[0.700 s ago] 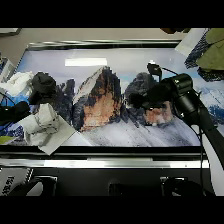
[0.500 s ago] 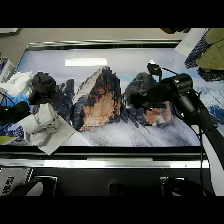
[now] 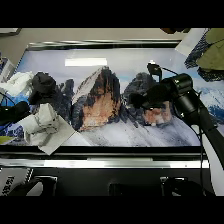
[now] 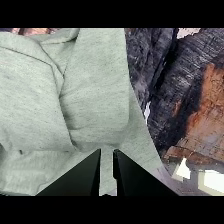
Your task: Fold the clothes and pants, and hang the long-sleeved shirts on hangers.
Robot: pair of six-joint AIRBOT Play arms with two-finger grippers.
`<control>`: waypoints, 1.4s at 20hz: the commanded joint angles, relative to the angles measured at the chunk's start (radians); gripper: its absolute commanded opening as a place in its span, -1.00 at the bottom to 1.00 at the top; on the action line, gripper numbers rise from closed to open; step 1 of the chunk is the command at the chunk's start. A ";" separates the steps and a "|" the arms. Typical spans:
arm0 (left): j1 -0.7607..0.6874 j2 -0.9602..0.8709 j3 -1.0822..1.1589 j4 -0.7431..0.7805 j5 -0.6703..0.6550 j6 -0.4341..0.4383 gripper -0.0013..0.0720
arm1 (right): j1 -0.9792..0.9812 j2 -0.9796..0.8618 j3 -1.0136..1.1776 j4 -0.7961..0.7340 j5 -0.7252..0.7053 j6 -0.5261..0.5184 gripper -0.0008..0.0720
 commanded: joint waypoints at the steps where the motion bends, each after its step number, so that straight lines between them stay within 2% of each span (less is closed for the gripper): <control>1: -0.001 0.001 0.000 0.000 0.000 0.000 -0.66 | -0.001 0.001 0.001 0.002 0.000 0.000 -0.17; 25: -0.001 0.001 0.000 -0.004 -0.001 -0.014 -0.63 | -0.001 0.001 0.001 0.002 0.000 0.000 -0.17; 26: -0.001 0.000 0.000 -0.003 -0.006 -0.014 -0.20 | -0.001 0.001 0.001 0.002 0.000 0.000 -0.17; 27: -0.001 -0.001 0.000 0.001 -0.010 -0.014 0.83 | -0.001 0.001 0.001 0.002 0.000 0.000 -0.17; 28: -0.001 -0.005 0.000 0.018 -0.010 -0.018 1.00 | -0.001 0.001 0.001 0.002 0.000 0.000 -0.17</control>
